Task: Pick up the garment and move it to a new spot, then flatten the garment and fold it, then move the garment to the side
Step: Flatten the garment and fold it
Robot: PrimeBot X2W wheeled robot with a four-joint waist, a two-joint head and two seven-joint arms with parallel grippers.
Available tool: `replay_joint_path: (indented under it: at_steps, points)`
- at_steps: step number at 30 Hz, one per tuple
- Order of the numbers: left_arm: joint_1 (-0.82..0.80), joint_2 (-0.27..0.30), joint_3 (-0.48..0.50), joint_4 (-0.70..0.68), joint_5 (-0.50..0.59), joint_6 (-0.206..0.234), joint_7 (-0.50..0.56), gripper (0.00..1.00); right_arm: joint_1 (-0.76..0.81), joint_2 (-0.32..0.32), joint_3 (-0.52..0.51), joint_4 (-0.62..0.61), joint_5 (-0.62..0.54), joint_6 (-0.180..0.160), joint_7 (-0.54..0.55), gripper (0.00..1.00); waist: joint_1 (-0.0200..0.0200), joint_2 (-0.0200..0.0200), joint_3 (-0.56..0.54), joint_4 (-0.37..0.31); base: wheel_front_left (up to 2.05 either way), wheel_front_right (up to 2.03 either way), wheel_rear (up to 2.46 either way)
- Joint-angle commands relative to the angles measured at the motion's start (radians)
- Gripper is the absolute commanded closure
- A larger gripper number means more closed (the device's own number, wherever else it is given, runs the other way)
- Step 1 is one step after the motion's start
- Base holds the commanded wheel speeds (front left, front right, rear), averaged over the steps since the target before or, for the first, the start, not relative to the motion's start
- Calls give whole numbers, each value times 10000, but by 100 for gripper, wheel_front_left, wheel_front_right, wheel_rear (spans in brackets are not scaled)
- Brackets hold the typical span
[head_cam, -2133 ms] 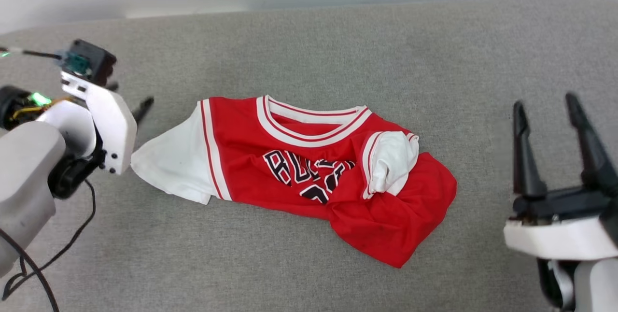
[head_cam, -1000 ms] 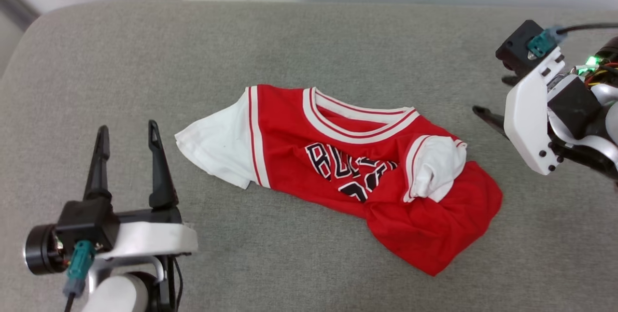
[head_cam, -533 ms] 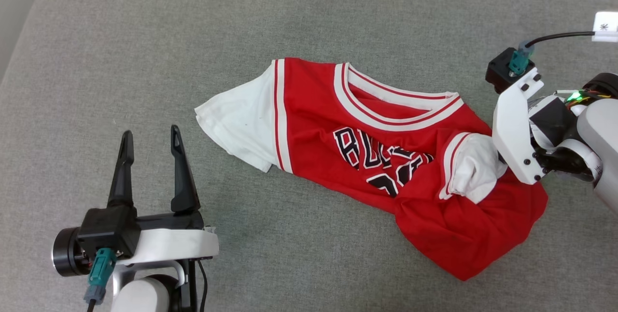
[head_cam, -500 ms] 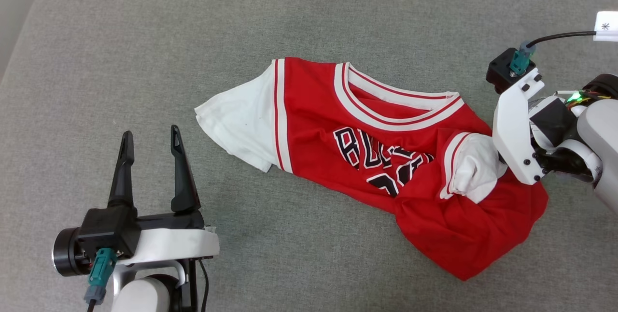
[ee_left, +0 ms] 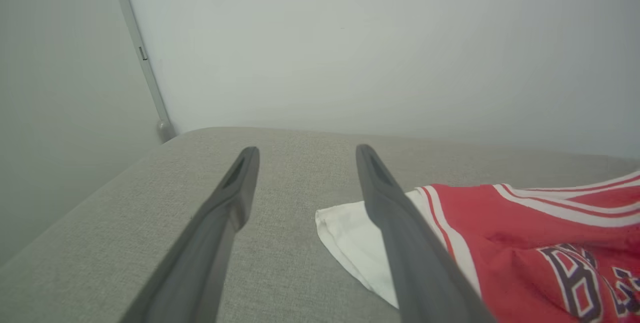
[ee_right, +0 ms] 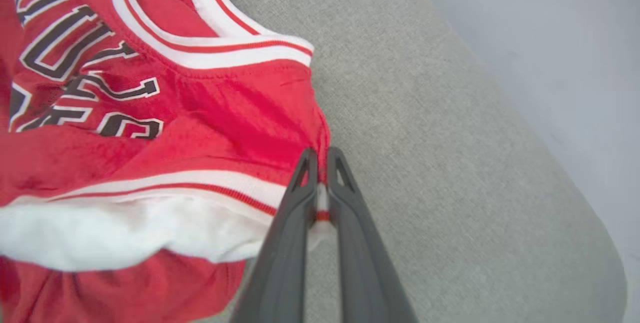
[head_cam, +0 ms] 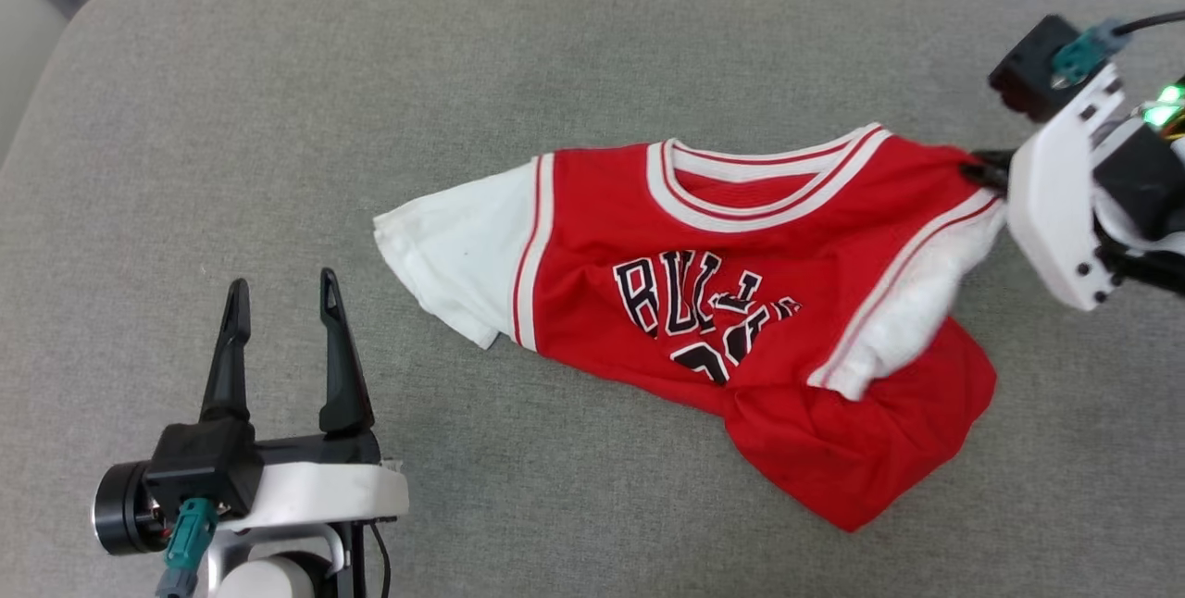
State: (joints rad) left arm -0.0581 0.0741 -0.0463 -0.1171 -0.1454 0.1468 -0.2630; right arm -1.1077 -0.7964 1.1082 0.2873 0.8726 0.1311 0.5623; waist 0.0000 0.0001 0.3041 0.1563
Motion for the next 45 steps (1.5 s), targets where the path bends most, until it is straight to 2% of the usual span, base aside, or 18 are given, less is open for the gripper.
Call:
replay_joint_path:
  at_steps: [1,6,8,10,13,16,20,24,25,26,27,28,32,36,41,45]
  points:
    - [172,-58,49,-1,51,-49,-26,0,-107,-117,-11,-101,56,-7,28,100,0,-1,-95,-68,0,0,0]
    - [210,-160,11,-100,106,-175,-26,0,-785,-1099,-327,-1013,302,-7,686,100,0,-1,24,-23,0,0,0]
    - [69,-191,-49,-139,75,-222,-26,0,-1102,-1257,-535,-1093,303,-7,960,100,0,-1,232,68,0,0,0]
    - [-80,-213,-114,-143,30,-250,-26,0,-1344,-1135,-727,-850,193,-7,1154,100,0,-1,473,172,0,0,0]
    - [-292,-237,-261,-81,-11,-283,-26,0,-1533,-487,-715,-244,-163,-7,1300,100,0,-1,829,359,0,0,0]
    - [-500,-243,-385,-19,-147,-221,-26,0,-1344,493,-633,682,-278,-7,1179,100,0,-1,1138,512,0,0,0]
    - [-749,-242,-638,65,-297,-135,-26,0,-902,1605,-14,1880,-557,-7,897,100,0,-1,1435,734,0,0,0]
    - [-933,-243,-761,159,-343,-61,-26,0,-337,2283,572,2833,-368,9,584,100,0,-1,1533,844,0,0,0]
    - [-873,-241,-716,255,-316,-14,-26,0,-199,2429,883,3166,-315,9,153,100,0,-1,1418,779,0,0,0]
    - [-816,-241,-659,285,-293,5,-26,0,-292,2394,919,3182,-324,9,-82,85,0,-1,1347,724,0,0,0]
    - [-737,-241,-604,311,-266,17,-26,0,-413,2339,906,3162,-317,7,-354,48,0,-1,1256,660,0,0,0]
    - [-676,-243,-556,340,-247,12,-26,0,-595,2229,881,3079,-343,7,-646,0,0,-1,1164,595,0,0,0]
    - [-438,-244,-370,399,-145,-94,-26,0,-1197,1625,777,2493,-248,-8,-1526,0,0,-1,728,328,0,0,0]
    - [-231,-242,-267,363,-15,-159,-26,0,-1610,666,823,1550,163,-7,-1354,0,0,-1,413,142,0,0,0]
    - [-130,-241,-337,284,95,-219,-26,0,-2090,-645,958,261,1075,-7,224,0,0,-1,411,103,0,0,0]
    - [-307,-241,-414,203,99,-254,-26,0,-2387,-1343,971,-95,1764,-7,1558,0,0,-1,639,178,0,0,0]
